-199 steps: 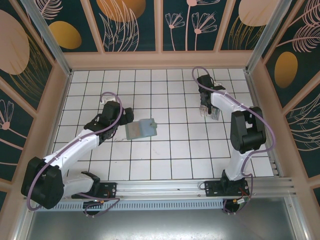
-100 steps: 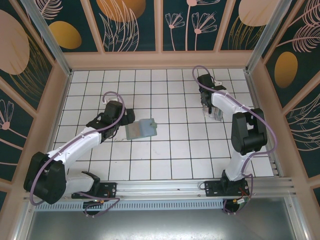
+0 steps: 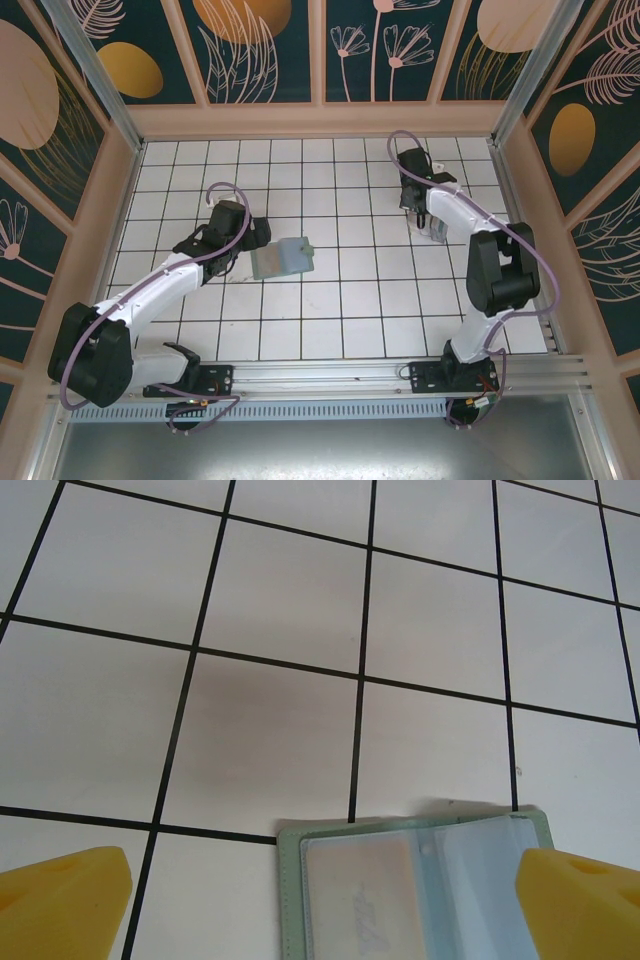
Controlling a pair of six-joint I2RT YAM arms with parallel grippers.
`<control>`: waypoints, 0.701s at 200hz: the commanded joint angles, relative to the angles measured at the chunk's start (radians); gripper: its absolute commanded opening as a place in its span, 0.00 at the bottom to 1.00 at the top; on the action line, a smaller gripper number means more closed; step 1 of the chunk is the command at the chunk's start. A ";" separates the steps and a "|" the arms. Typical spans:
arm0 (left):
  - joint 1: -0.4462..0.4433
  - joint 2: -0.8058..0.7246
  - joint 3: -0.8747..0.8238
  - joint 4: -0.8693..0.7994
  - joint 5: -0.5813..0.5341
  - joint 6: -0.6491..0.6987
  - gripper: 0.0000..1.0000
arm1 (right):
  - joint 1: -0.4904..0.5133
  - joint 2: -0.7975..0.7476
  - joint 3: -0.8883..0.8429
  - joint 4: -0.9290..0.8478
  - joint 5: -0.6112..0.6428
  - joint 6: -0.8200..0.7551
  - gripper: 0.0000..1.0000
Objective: Put the credit cards into the card holder
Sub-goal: Pick up the credit card from the storage box, then insert the credit card into the card slot.
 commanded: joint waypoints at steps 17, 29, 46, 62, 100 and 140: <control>0.000 0.026 0.018 0.044 0.145 -0.003 0.98 | 0.000 -0.130 -0.029 0.047 -0.077 -0.005 0.00; 0.001 0.024 0.004 0.056 0.177 -0.012 0.99 | 0.002 -0.173 -0.044 0.064 -0.100 -0.018 0.00; 0.015 0.017 -0.002 0.049 0.216 -0.022 0.99 | 0.002 -0.239 -0.084 0.111 -0.170 -0.040 0.00; 0.033 0.005 -0.019 0.052 0.271 -0.039 0.99 | 0.005 -0.294 -0.131 0.189 -0.343 -0.084 0.00; 0.071 0.014 -0.096 0.013 0.364 -0.098 0.99 | 0.110 -0.320 -0.254 0.395 -0.668 -0.099 0.00; 0.095 0.030 -0.144 -0.010 0.357 -0.144 0.99 | 0.264 -0.229 -0.315 0.574 -0.859 -0.062 0.00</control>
